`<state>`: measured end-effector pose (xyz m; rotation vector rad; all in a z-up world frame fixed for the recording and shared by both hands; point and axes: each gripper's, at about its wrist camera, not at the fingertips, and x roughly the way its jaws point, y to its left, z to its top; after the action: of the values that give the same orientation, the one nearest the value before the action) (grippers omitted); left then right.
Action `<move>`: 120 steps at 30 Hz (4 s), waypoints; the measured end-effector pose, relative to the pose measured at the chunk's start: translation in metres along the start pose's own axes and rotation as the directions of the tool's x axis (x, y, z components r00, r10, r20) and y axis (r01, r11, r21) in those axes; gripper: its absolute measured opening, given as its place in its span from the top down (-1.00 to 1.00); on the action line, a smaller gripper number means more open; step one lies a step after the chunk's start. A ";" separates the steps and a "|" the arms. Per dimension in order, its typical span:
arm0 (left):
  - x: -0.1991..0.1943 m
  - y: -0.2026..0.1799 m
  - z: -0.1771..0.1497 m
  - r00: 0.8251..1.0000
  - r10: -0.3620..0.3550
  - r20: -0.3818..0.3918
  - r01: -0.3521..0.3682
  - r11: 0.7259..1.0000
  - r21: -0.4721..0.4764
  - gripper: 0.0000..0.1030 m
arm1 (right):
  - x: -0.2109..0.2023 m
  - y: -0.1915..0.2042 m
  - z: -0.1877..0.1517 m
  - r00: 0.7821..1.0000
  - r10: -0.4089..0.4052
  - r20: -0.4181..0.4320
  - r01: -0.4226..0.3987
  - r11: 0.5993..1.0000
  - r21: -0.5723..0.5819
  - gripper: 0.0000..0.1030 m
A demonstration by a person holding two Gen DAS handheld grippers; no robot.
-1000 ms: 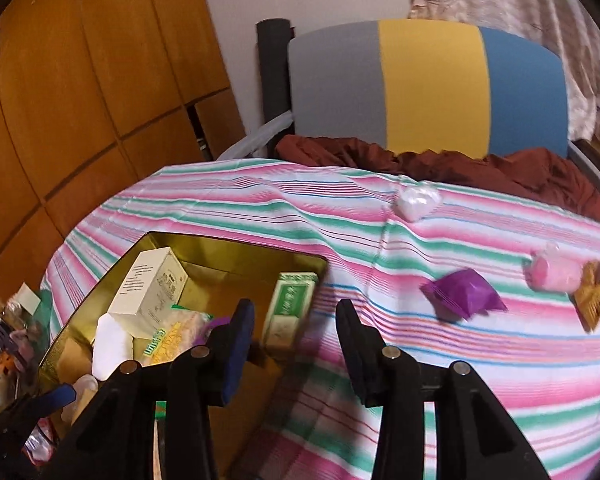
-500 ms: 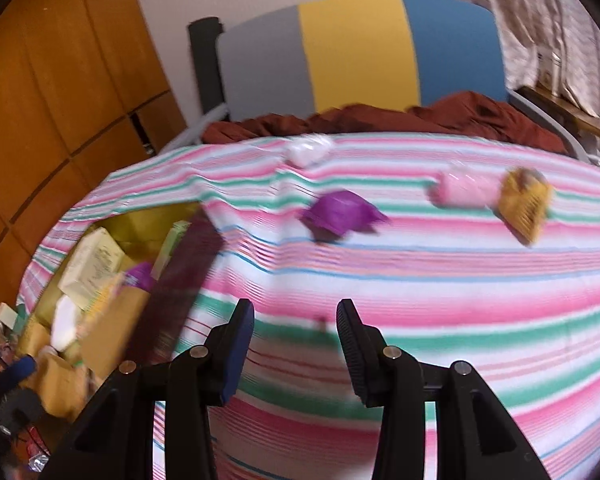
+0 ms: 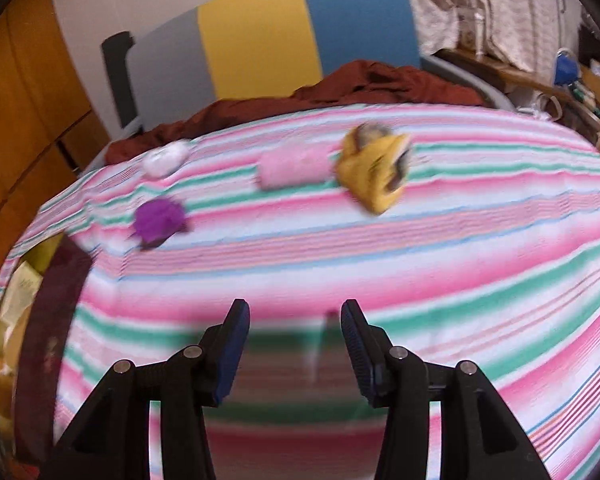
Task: Organize objects
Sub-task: 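Swing the right tool to the yellow glove and grasp it, then grasp the purple pouch with the left tool while the right tool holds the glove, then carry the purple pouch into the tin and open the left tool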
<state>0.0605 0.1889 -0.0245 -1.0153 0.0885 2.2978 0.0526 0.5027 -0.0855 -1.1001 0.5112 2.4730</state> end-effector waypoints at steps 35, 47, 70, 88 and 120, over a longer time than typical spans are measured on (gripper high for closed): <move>0.088 -0.057 0.060 0.995 0.020 -0.093 -0.015 0.999 0.051 -1.00 | 0.046 -0.048 0.049 0.987 -0.064 0.145 0.046 0.991 0.126 0.42; 0.160 -0.067 0.131 0.990 0.138 -0.041 -0.128 0.975 0.183 -1.00 | 0.026 -0.065 0.018 0.986 -0.078 0.150 0.046 0.978 0.205 0.42; 0.233 -0.059 0.116 0.990 0.103 -0.100 -0.084 0.981 0.174 0.01 | 0.029 -0.083 0.012 0.987 -0.042 0.153 -0.004 0.958 0.287 0.41; 0.223 -0.035 0.120 0.994 0.075 -0.076 -0.073 0.997 0.017 0.09 | 0.028 -0.086 0.011 0.987 -0.050 0.153 0.005 0.958 0.285 0.40; 0.075 0.102 0.103 0.996 0.064 0.056 -0.045 0.953 -0.298 0.09 | 0.002 -0.002 -0.007 0.979 -0.060 0.196 0.065 0.998 -0.015 0.40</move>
<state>-0.1024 0.1750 -0.0218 -1.0948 -0.2668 2.4413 0.0570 0.5017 -0.0920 -0.8547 0.3865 2.5018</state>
